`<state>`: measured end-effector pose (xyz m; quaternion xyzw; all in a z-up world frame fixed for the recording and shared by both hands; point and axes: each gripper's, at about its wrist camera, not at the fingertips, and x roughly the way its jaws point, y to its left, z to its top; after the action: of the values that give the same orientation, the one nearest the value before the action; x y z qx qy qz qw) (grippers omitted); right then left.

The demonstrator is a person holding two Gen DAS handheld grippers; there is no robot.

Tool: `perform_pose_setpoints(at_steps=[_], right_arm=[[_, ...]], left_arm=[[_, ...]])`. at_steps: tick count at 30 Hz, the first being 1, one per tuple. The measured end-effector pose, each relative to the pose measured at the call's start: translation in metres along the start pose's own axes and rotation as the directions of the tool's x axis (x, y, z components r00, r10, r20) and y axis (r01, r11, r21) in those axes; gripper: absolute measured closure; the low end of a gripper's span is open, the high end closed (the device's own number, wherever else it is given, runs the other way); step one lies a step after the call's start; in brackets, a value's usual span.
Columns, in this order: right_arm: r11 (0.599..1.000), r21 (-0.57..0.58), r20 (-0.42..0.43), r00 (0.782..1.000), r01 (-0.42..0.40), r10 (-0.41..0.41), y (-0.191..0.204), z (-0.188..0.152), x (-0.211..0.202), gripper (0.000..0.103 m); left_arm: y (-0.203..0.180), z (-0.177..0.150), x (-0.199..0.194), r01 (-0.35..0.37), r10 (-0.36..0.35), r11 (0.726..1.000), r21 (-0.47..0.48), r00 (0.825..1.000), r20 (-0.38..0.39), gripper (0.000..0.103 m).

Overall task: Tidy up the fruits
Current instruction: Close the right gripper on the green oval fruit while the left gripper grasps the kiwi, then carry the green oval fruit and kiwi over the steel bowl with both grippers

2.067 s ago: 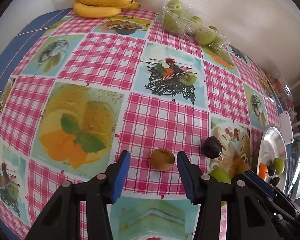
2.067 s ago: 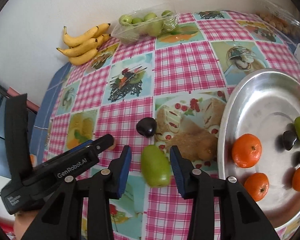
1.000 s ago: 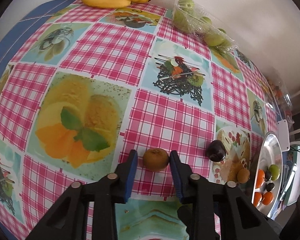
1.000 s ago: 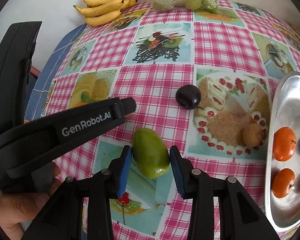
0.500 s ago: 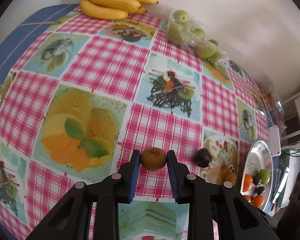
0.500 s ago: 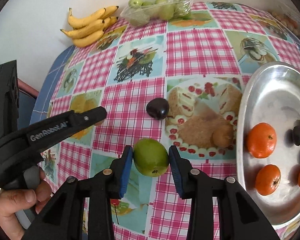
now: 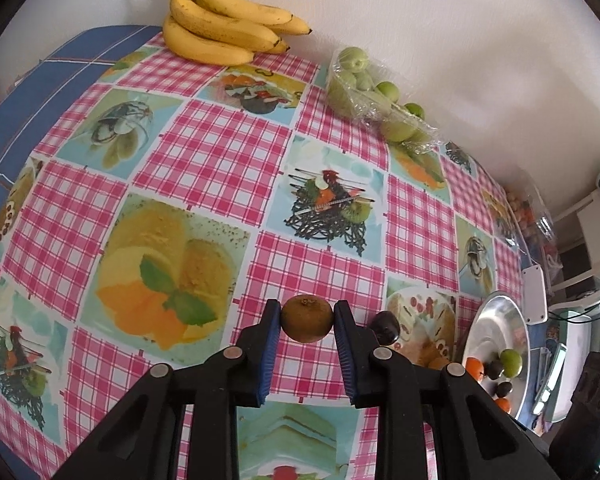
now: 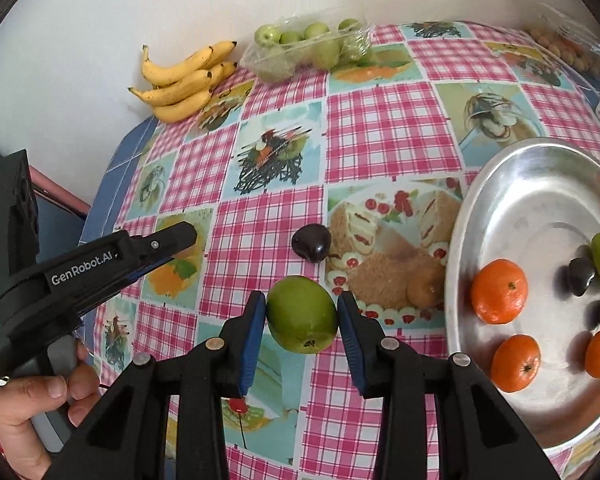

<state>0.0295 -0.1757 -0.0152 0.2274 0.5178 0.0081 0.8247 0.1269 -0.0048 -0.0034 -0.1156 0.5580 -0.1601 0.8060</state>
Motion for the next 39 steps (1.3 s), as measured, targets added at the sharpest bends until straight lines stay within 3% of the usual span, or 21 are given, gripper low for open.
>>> perform_pose_setpoints(at_steps=[10,23,39], right_arm=[[0.998,0.065,0.045,0.999,0.009,-0.012,-0.029,0.003,-0.022,0.064],[0.977,0.210,0.116,0.992,0.022,-0.047,-0.102,-0.001,-0.060,0.064],[0.929,0.369,0.198,0.975,0.018,-0.098,-0.168,-0.011,-0.090,0.064]], left_arm=[[-0.022,-0.005,-0.004,0.025,-0.025,0.999,0.029,1.000,0.001,0.074],[-0.079,-0.026,0.005,0.053,-0.050,0.990,0.132,0.998,-0.030,0.074],[-0.166,-0.055,0.024,0.101,-0.090,0.937,0.335,0.995,-0.048,0.074]])
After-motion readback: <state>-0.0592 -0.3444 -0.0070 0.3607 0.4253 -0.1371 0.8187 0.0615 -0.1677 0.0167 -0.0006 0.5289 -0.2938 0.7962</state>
